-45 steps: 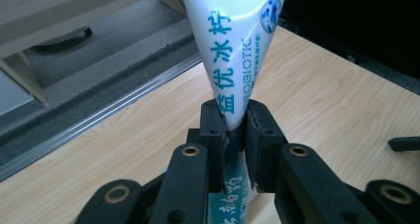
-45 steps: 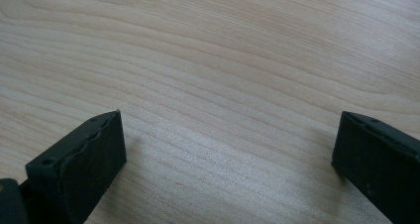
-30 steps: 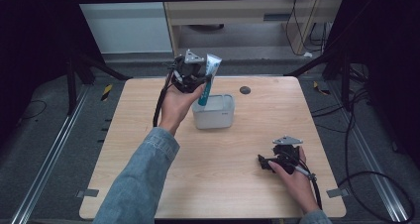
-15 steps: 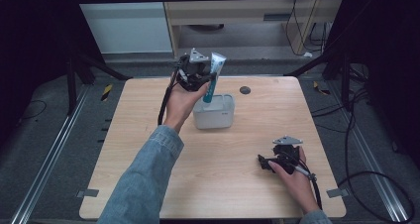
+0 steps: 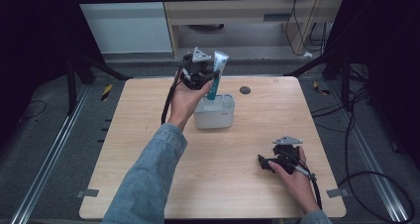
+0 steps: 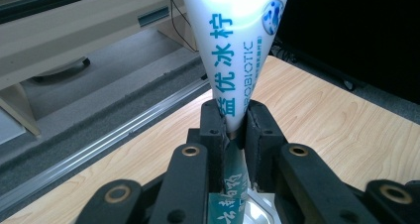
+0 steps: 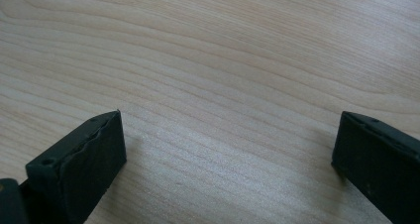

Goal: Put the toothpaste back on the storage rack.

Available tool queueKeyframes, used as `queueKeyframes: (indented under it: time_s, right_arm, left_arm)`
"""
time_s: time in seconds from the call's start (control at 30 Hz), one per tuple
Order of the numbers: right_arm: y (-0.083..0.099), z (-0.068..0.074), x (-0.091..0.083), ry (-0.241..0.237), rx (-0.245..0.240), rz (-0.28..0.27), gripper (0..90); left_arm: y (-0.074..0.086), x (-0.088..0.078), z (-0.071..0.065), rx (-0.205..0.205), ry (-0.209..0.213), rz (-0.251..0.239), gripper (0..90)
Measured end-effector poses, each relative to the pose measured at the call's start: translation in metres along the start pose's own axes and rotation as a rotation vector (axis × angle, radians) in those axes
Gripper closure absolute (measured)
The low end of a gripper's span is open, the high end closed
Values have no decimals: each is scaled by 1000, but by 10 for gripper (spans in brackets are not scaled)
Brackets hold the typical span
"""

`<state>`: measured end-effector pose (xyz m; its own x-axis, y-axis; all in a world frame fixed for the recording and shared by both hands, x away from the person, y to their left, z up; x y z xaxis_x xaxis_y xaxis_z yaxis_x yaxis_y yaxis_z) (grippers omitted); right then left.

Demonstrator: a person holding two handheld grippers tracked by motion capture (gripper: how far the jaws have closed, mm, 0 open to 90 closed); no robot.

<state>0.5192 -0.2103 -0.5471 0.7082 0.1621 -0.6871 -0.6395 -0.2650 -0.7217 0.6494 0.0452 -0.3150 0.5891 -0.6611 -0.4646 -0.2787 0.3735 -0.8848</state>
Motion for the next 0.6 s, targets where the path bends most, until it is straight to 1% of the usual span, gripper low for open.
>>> queueKeyframes:
  time_s: [0.23,0.37,0.4,0.53,0.6]
  right_arm:
    - [0,0,0,1,-4,-1,4]
    - [0,0,0,2,-7,0,4]
    - [0,0,0,2,-6,0,4]
    - [0,0,0,-1,-2,3,4]
    - [0,0,0,1,-5,2,4]
  left_arm:
    - [2,4,0,6,3,-1,793]
    - [5,6,0,10,2,6,793]
    - [6,7,0,17,6,8,793]
    - [10,11,1,23,1,25,793]
    - [11,12,1,19,4,19,793]
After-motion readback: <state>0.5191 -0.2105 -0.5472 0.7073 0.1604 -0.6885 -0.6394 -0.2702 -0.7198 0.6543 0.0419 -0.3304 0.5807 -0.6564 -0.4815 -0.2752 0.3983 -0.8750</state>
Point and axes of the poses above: each handheld gripper's, and its own axes: x roughly forward along the jaws, y roughly out of its underside, z roughly to its left, the point moved 5 cm from there along x, roughly forward along the jaws, and after that the axes turned 7 degrees about y, right-handed, at the moved point
